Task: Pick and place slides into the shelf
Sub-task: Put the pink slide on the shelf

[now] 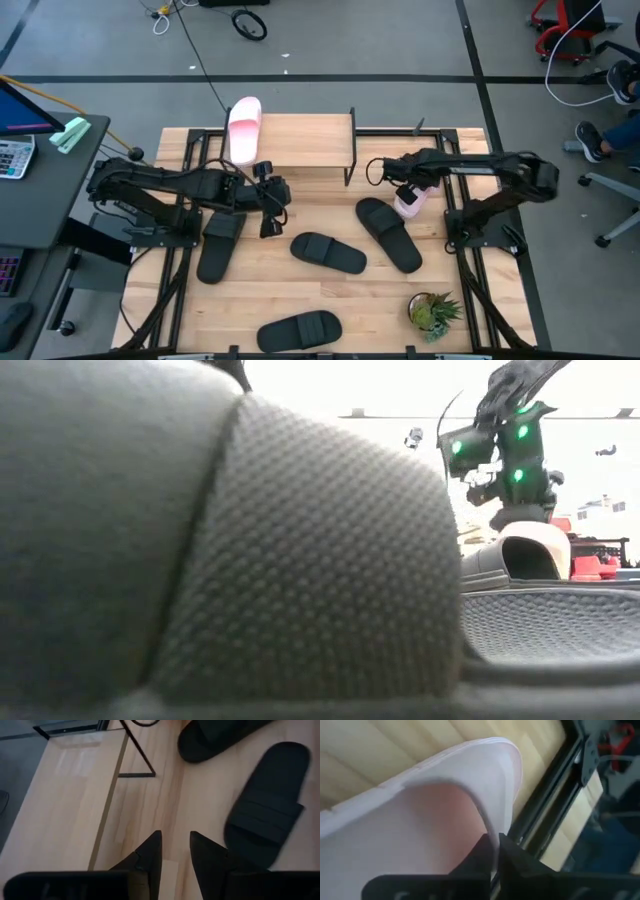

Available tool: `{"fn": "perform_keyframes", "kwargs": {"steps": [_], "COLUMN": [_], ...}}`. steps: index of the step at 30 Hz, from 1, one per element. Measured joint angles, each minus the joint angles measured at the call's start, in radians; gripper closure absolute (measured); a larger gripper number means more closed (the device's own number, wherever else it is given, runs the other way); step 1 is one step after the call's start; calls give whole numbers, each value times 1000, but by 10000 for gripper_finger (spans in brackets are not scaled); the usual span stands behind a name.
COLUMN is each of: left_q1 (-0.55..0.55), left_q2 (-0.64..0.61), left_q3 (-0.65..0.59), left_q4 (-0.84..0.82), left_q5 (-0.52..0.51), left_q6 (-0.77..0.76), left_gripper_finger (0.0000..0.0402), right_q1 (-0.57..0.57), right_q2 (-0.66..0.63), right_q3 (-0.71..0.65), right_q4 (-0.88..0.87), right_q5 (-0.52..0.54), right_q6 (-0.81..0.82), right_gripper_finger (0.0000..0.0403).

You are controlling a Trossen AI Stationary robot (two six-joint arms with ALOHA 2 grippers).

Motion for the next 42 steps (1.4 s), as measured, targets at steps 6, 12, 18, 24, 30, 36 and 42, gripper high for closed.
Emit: {"fn": "perform_keyframes", "kwargs": {"steps": [6,12,18,24,30,36,42], "left_q1": [-39,-75,-77,-47,-12,25,63], "left_q2": [-11,-26,-32,-32,-31,-27,-15], "left_q3": [210,447,648,773,806,806,805], "left_q4": [-221,-365,-407,-383,-372,-372,-373], "left_q5": [-37,-44,-45,-46,-45,-45,-45], "left_q6": [-129,-123,-19,70,69,63,59], "left_gripper_finger": [305,321,334,336,330,332,342], "right_q1": [222,527,719,703,545,400,293], "right_q2": [-218,-396,-415,-307,-106,160,444], "right_q3": [43,63,63,65,86,337,826], "right_q4": [-7,225,746,1409,1572,1497,1014], "right_q5": [-32,-59,33,-27,-12,67,193], "right_q6": [195,244,-135,-722,-911,-1020,-1020], "right_gripper_finger": [391,394,394,394,394,393,394]}}
